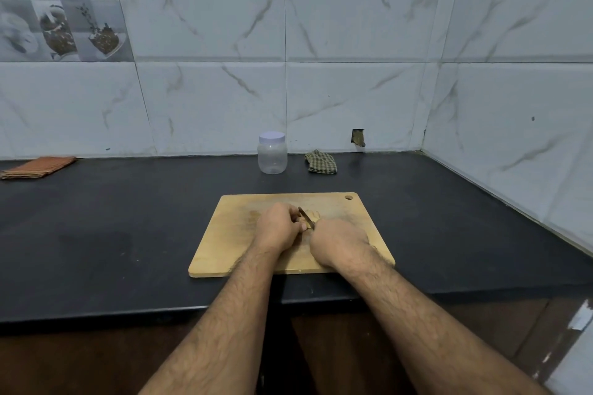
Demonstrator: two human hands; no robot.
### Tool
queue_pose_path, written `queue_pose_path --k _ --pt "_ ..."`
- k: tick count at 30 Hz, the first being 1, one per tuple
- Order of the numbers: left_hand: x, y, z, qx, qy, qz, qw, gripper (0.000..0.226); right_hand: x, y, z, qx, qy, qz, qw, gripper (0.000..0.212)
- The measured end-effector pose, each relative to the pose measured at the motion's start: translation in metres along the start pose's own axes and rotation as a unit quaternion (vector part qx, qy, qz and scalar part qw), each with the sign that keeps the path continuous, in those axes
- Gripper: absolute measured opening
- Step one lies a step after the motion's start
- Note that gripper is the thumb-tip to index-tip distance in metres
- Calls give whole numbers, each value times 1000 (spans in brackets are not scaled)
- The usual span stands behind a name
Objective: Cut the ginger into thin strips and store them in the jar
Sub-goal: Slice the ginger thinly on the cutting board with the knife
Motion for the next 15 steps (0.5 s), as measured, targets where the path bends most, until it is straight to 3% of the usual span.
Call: queue_pose_path --k 15 --pt "1 2 -1 -1 -13 8 1000 9 5 -1 -6 20 -13 32 999 29"
Point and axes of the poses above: each hand's wrist, its own z-axis away from the middle knuckle, its own y-axis out of the palm, x = y × z, the point moved 10 cm from there along -z, towards the middle knuckle, and after that the axes turned 11 degrees about -z, right-handed, at the moved point
